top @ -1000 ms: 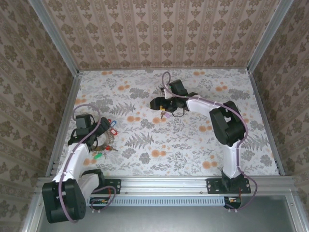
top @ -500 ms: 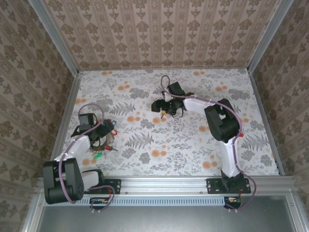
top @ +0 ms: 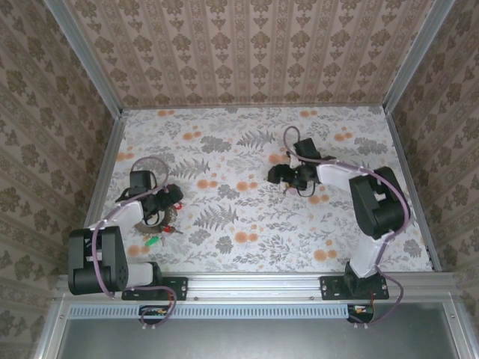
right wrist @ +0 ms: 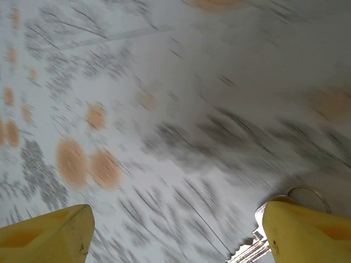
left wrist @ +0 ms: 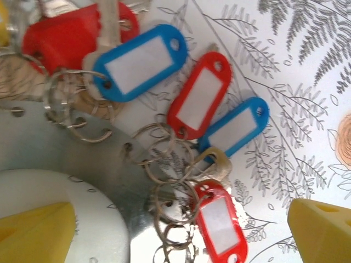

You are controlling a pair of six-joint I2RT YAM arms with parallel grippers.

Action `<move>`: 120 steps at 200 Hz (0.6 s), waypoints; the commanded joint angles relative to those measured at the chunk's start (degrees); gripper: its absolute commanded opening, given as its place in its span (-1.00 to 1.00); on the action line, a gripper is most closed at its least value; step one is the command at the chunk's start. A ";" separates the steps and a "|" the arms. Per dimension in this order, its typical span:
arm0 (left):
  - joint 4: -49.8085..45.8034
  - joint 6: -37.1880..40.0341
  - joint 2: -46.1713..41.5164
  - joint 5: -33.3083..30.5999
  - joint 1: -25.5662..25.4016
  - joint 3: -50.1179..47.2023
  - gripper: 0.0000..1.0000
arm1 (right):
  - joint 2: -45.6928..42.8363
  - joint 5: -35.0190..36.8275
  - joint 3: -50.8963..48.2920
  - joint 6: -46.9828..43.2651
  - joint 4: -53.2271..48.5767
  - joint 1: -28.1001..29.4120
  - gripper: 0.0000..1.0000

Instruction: Put the keys on the keyring

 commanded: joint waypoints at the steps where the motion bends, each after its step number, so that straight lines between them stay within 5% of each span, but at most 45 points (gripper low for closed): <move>1: 1.15 -0.39 1.60 5.25 -3.54 0.46 1.00 | -5.80 5.02 -7.55 -0.13 -3.81 -2.42 0.66; 120: 9.54 -12.55 10.85 5.10 -25.25 5.10 1.00 | -30.81 9.21 -17.13 -0.86 -8.11 -9.59 0.73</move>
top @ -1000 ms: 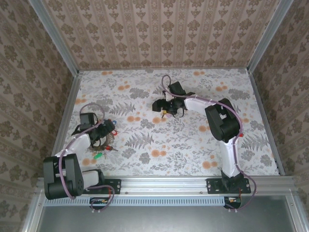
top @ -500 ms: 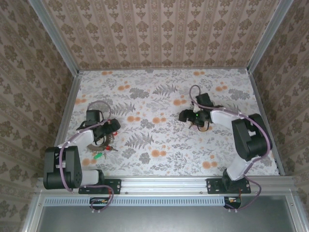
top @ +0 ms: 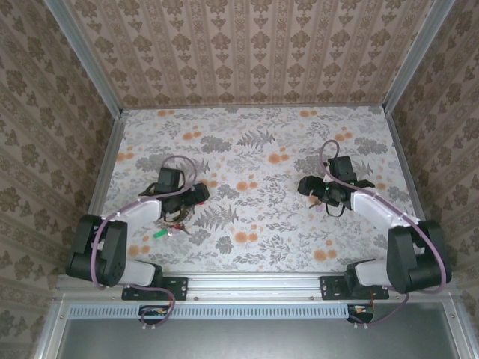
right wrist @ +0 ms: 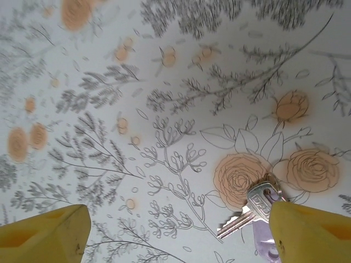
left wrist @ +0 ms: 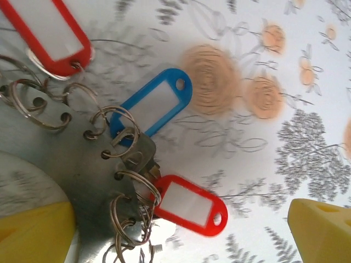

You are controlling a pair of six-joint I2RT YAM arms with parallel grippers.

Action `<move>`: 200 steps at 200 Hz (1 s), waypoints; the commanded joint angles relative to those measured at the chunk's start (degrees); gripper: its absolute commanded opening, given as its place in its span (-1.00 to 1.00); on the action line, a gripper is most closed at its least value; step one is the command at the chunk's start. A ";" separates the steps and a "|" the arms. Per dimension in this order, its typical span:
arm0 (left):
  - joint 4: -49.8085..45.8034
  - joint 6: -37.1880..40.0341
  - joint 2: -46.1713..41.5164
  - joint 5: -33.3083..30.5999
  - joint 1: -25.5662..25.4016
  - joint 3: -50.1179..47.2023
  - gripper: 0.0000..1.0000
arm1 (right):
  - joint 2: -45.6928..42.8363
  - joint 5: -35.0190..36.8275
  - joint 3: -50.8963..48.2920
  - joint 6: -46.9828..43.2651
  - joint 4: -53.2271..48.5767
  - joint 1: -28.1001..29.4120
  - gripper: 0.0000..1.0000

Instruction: Put the keys on the keyring

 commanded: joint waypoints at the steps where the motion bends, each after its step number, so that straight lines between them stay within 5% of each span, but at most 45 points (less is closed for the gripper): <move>1: 3.08 -5.72 5.00 5.98 -5.52 2.07 1.00 | -3.03 1.17 0.16 -1.07 -3.60 -0.90 0.73; 56: 5.04 -6.95 18.76 8.39 -20.59 15.99 1.00 | -4.61 -2.02 0.55 -2.18 -4.42 -1.53 0.74; 97: 5.64 -3.11 21.56 13.07 -25.61 23.12 0.88 | -2.12 -7.18 1.74 -4.01 -3.46 -1.71 0.68; 146: 3.40 -5.29 4.62 -0.28 -21.94 13.55 0.91 | 8.18 -19.97 9.51 -6.08 0.01 1.01 0.40; 200: 4.58 -11.25 -8.93 -2.39 -13.86 -0.08 0.94 | 26.91 -15.93 28.35 -12.56 -7.20 10.88 0.35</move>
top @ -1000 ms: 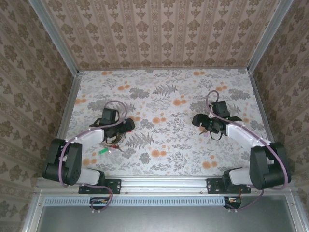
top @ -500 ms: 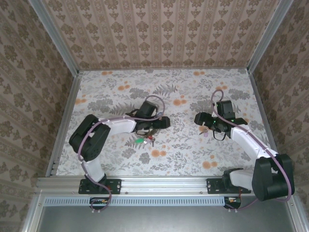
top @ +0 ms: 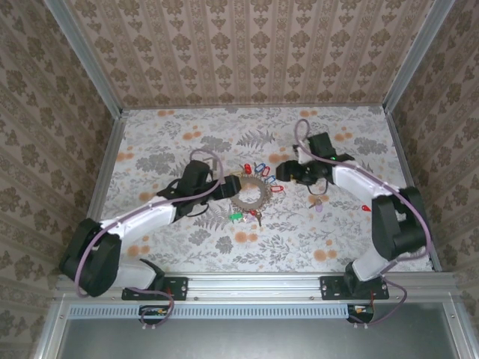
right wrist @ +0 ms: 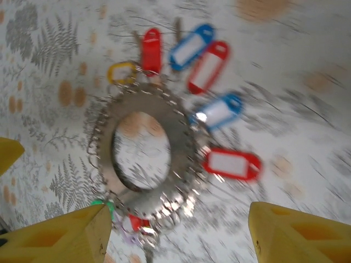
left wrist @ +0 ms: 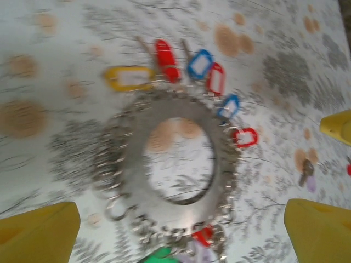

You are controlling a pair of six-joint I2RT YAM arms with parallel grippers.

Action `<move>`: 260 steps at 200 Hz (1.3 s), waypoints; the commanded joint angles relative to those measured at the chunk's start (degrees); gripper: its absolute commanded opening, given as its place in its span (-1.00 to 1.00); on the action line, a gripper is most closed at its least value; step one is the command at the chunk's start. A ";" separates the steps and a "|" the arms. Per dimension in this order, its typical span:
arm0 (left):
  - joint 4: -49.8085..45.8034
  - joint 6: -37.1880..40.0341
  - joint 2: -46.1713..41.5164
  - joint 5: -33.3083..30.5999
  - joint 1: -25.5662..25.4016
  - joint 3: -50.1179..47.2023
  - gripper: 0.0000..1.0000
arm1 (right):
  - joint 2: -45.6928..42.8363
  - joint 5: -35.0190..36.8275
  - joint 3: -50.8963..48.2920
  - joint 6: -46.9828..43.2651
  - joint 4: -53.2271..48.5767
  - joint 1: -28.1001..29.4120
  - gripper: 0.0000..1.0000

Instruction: Put the keys on the keyring

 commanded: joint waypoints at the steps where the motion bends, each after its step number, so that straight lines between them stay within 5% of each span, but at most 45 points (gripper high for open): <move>1: -0.68 -3.70 -2.51 -1.55 1.55 -3.86 0.94 | 7.22 -0.42 7.38 -3.97 -4.48 2.61 0.34; 45: 2.20 -6.10 -2.49 0.07 1.96 -5.72 0.91 | 19.67 -1.98 19.54 -4.48 -7.94 5.51 0.22; 108: 6.20 -6.23 3.00 4.10 1.93 -3.56 0.82 | 24.66 -0.14 21.34 -5.68 -10.19 5.51 0.20; 227: 10.08 -8.29 13.94 7.30 0.62 0.54 0.67 | 5.02 -6.99 -6.28 7.64 3.33 8.39 0.11; 260: 9.59 -7.88 15.66 7.57 0.39 1.71 0.63 | 2.12 2.08 -3.46 2.97 -3.09 7.46 0.14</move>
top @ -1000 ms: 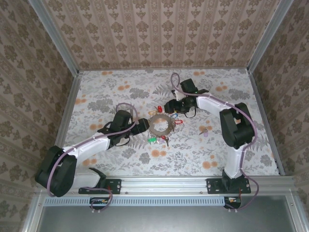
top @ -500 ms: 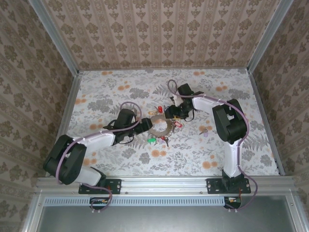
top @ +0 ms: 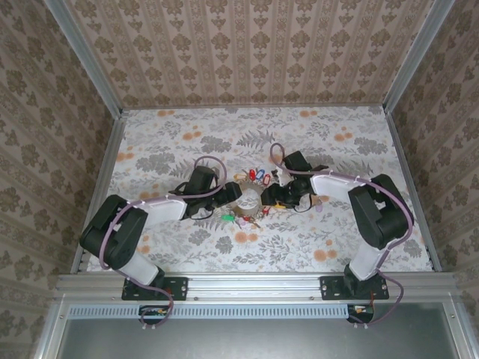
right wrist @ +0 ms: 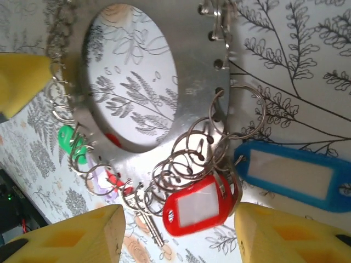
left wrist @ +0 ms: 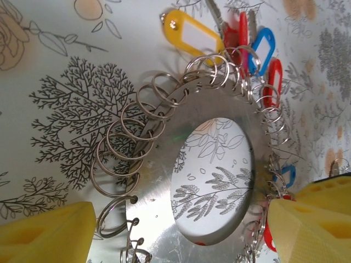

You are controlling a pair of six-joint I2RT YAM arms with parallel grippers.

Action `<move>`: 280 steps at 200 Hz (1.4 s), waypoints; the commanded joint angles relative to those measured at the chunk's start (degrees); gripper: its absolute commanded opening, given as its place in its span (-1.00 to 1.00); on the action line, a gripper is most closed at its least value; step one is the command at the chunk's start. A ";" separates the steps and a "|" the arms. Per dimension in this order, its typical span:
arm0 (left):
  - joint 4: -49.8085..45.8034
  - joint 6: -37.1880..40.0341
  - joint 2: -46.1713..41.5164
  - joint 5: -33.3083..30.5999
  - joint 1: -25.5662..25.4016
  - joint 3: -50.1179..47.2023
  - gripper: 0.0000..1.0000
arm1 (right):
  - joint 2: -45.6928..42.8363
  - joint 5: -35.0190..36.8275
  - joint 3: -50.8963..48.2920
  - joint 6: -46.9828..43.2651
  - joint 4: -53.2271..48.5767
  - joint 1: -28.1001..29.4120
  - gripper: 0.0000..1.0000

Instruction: Put the keys on the keyring

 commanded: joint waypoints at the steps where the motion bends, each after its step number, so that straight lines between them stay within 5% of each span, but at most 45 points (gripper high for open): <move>1: 0.28 -0.31 1.18 0.88 -0.39 2.53 0.63 | -2.65 6.28 3.15 -1.94 -3.87 -1.01 0.14; 102: -2.01 0.17 4.03 -0.77 -1.65 4.74 0.44 | 13.09 4.76 19.53 -8.64 -9.17 -2.48 -0.02; 212: -2.15 1.32 7.89 0.35 -2.00 7.06 0.36 | 18.41 -0.42 19.42 -7.92 -6.31 -2.52 -0.25; 280: -2.06 2.34 9.67 0.71 -2.00 8.19 0.34 | 17.86 -10.59 16.31 -5.17 0.72 -5.72 -0.50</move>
